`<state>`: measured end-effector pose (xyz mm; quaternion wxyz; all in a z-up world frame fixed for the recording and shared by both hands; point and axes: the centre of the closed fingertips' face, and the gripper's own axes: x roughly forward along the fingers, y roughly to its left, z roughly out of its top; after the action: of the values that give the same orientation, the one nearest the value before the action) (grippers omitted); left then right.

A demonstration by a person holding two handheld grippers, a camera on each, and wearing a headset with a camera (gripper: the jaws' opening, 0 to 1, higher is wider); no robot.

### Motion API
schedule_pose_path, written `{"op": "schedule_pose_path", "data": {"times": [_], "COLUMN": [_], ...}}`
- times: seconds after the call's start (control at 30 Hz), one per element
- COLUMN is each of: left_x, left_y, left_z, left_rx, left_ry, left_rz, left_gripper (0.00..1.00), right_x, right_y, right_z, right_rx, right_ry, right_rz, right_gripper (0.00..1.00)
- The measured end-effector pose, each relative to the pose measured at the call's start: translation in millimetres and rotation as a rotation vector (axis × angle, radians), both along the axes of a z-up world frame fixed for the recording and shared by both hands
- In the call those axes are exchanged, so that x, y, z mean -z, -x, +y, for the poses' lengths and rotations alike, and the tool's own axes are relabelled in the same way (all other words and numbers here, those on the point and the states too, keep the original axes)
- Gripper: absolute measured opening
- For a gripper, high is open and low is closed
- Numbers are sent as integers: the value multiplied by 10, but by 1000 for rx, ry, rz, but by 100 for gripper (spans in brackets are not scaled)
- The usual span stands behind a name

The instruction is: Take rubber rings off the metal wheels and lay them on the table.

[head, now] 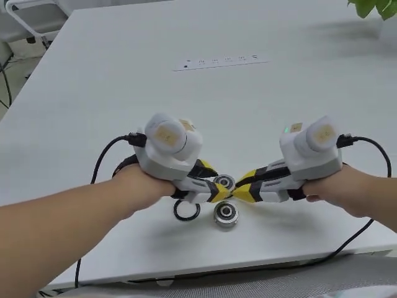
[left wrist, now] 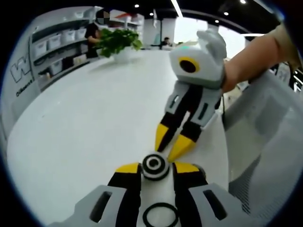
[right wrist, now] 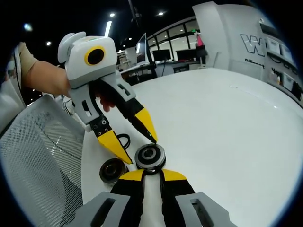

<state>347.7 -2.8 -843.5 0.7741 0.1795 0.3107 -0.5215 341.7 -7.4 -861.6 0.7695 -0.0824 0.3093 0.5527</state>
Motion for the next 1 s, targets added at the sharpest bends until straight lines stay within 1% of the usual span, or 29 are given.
{"op": "schedule_pose_path", "data": {"times": [0.13, 0.17, 0.2, 0.27, 0.3, 0.33, 0.47, 0.5, 0.63, 0.7, 0.77, 0.87, 1.0], "left_x": [29, 22, 30, 30, 34, 31, 34, 37, 34, 35, 32, 37, 39], "left_y": [24, 3, 10, -11, 5, -14, -30, -39, -28, -36, -33, -27, -35], "left_z": [-29, -36, -30, -25, -32, -20, -12, 1, -6, -4, -3, 0, 3], "left_rx": [20, 26, 23, 23, 15, 13, 2, -2, 2, -1, 0, -1, 6], "left_ry": [-18, -19, -23, -24, -12, -15, -10, -16, -22, -21, -22, -27, -34], "left_rz": [-13, -34, -27, -37, -20, -29, -34, -39, -53, -48, -49, -54, -58], "left_gripper": [24, 23, 22, 19, 19, 18, 15, 14, 13, 13, 13, 13, 13], "right_x": [-6, -7, -8, -2, -2, -2, -5, -5, -9, -8, -3, -2, 1], "right_y": [5, 9, 9, -4, -6, -9, -4, -9, -5, -8, -16, -8, -23], "right_z": [11, 12, 14, 11, 12, 13, 17, 20, 21, 19, 13, 13, 6], "right_rx": [1, 0, 0, 0, 2, 3, 2, 3, 16, 21, 29, 45, 83], "right_ry": [1, 2, 2, 2, 2, 2, 1, 0, -9, -9, -11, -13, -29], "right_rz": [-3, -4, -5, -6, -6, -7, -8, -7, 0, 6, 9, 20, 55], "right_gripper": [9, 9, 9, 9, 9, 8, 8, 8, 7, 5, 1, 1, 0]}}
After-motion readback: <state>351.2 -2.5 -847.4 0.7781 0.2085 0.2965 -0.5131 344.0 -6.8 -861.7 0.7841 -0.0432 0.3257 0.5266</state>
